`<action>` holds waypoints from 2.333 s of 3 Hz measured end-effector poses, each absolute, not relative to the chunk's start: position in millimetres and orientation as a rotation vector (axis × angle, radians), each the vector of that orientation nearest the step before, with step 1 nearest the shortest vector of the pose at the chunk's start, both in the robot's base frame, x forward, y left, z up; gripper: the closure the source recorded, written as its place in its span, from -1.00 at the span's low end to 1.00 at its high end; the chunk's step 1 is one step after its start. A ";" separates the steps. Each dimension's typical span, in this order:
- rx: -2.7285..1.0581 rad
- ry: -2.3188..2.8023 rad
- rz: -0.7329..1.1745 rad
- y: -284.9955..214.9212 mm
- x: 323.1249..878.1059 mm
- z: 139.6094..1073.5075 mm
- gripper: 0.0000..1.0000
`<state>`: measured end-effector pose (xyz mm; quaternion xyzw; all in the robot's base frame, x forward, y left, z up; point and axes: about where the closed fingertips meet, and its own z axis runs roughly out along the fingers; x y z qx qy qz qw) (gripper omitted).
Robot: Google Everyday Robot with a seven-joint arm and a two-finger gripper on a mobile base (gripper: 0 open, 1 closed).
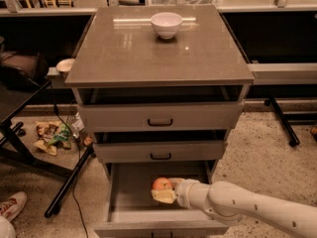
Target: Place apple into bottom drawer
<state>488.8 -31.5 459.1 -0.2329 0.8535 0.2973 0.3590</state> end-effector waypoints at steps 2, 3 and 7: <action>-0.543 2.218 0.750 -5.2 508.9 343.3 1.00; -0.544 2.218 0.750 -5.2 509.0 343.2 1.00; -0.713 2.182 0.561 7.3 586.6 220.3 0.62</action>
Offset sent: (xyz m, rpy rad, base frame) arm 0.0380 0.0312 -0.1654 -0.0125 -0.0040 -0.0850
